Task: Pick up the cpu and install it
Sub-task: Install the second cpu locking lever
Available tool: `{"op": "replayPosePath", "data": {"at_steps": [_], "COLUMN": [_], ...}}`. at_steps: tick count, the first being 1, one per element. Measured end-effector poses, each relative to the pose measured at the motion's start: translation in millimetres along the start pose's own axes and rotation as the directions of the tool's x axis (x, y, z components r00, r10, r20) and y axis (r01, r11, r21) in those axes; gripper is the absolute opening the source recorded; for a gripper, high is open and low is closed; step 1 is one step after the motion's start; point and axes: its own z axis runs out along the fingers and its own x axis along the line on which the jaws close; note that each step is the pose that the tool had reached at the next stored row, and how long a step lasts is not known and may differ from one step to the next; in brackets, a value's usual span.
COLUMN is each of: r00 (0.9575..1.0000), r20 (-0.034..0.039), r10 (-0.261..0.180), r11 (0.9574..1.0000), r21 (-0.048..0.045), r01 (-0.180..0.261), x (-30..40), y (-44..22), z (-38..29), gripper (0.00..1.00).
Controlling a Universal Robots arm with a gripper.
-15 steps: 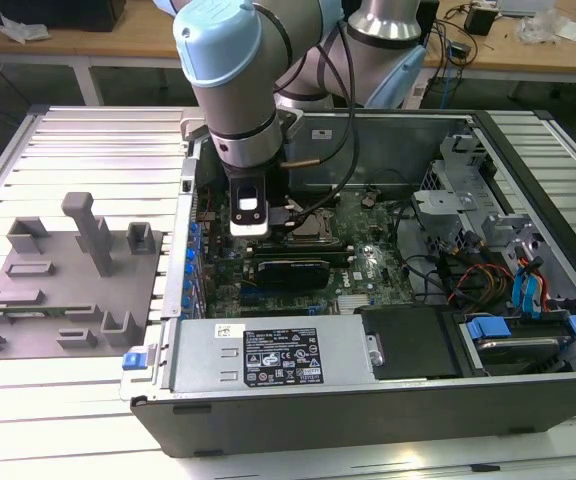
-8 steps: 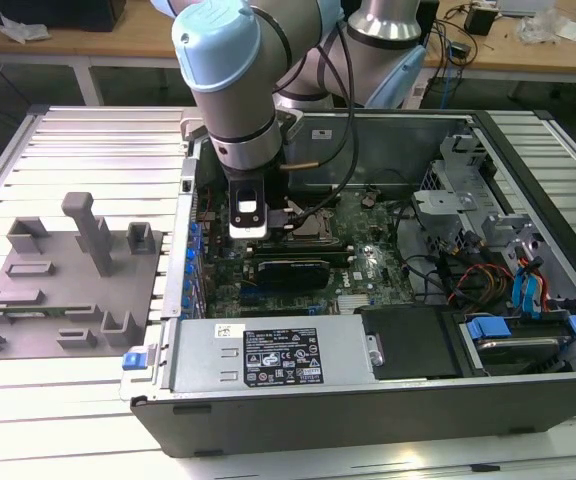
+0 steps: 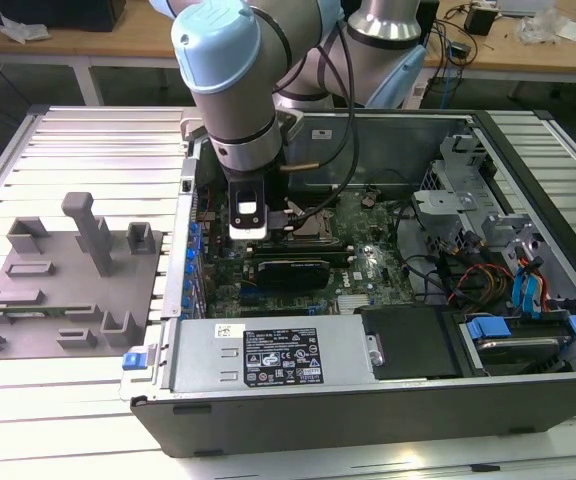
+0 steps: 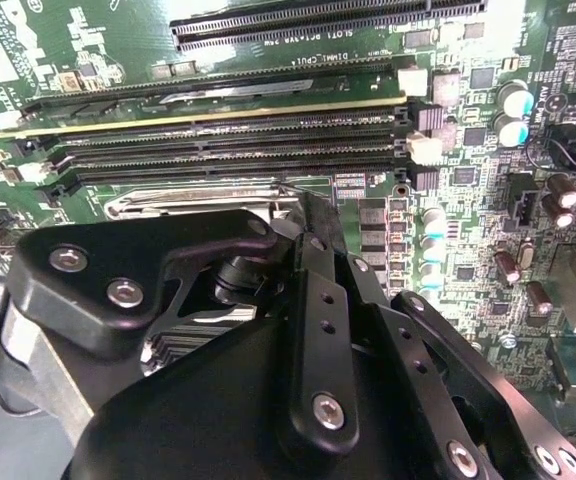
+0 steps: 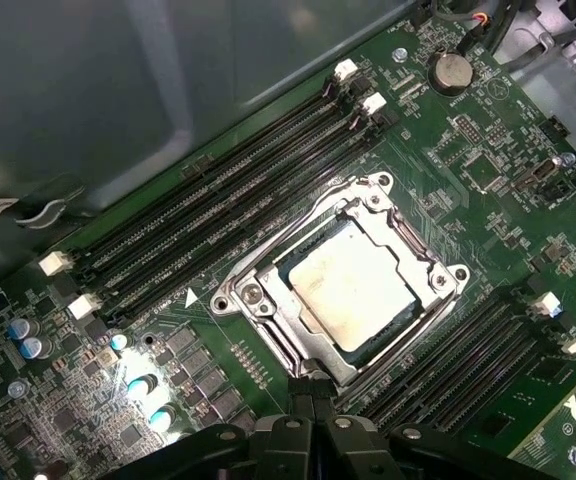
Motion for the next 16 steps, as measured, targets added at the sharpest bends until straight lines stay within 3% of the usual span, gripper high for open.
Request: {"op": "replayPosePath", "data": {"at_steps": [5,9,16], "r00": [1.0000,1.0000,1.0000], "r20": [-0.0029,-0.0042,-0.0036], "r10": [0.001,0.003,0.003], "r11": [1.0000,0.9998,0.9997], "r21": [-0.0037,-0.0195,-0.0252], "r01": [-0.001,-0.003,-0.004], "x": [-0.1,-0.4,-2.8], "y": [0.0,-1.0,-4.6], "z": [-0.4,1.1,1.2], "gripper": [0.11,0.11,0.11]}}
